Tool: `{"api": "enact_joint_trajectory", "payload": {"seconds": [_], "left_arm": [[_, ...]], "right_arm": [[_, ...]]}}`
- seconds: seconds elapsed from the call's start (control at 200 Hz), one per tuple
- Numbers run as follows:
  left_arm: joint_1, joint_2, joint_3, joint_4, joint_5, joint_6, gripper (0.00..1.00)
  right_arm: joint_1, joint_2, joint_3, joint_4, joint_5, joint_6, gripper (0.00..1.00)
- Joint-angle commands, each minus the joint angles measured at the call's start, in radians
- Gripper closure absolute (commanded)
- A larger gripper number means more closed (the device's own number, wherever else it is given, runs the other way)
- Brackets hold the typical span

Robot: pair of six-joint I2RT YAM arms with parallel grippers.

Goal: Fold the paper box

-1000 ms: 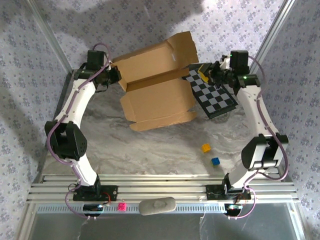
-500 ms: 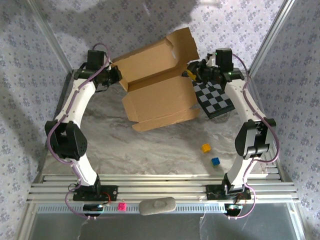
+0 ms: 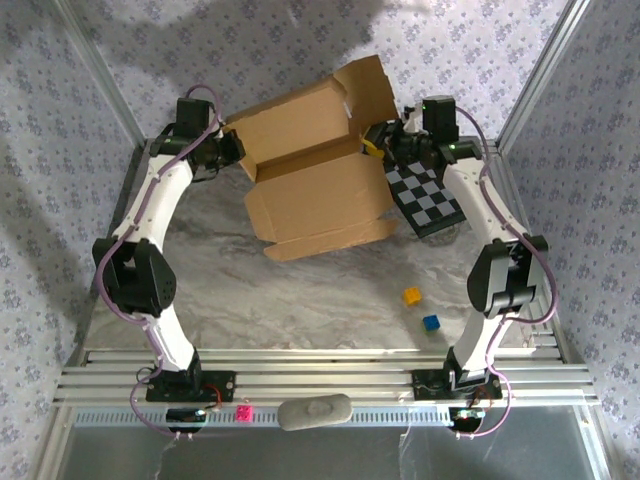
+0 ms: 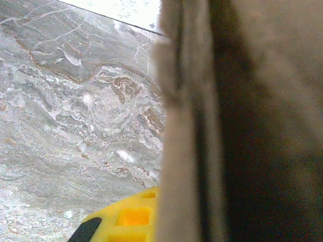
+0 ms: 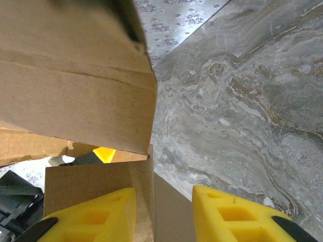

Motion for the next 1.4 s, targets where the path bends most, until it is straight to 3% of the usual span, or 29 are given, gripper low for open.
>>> {"api": "enact_joint_trajectory", "payload": {"seconds": [0.0,0.48,0.655,0.88,1.064,1.159,1.214,1.394], "left_arm": [[0.006,0.013,0.057,0.016,0.041,-0.034,1.00],[0.007,0.040,0.089,0.006,0.052,-0.059,1.00],[0.007,0.039,0.089,0.005,0.054,-0.062,1.00],[0.007,0.040,0.092,0.004,0.052,-0.065,1.00],[0.012,0.043,0.098,-0.006,0.049,-0.062,1.00],[0.018,0.044,0.106,-0.016,0.049,-0.056,1.00],[0.019,0.047,0.117,-0.020,0.047,-0.043,1.00],[0.019,0.055,0.145,-0.088,0.039,0.007,1.00]], "right_arm": [[0.020,0.016,0.050,-0.016,-0.030,-0.028,0.64],[0.056,0.060,0.155,-0.113,-0.010,-0.106,0.63],[0.059,0.074,0.169,-0.123,-0.002,-0.114,0.67],[0.067,0.083,0.199,-0.172,0.048,-0.137,1.00],[0.067,0.059,0.222,-0.211,0.095,-0.192,1.00],[0.064,0.033,0.269,-0.310,0.136,-0.314,0.73],[0.054,-0.007,0.276,-0.345,0.166,-0.410,0.63],[-0.047,-0.198,0.140,-0.227,0.219,-0.599,0.53]]}}
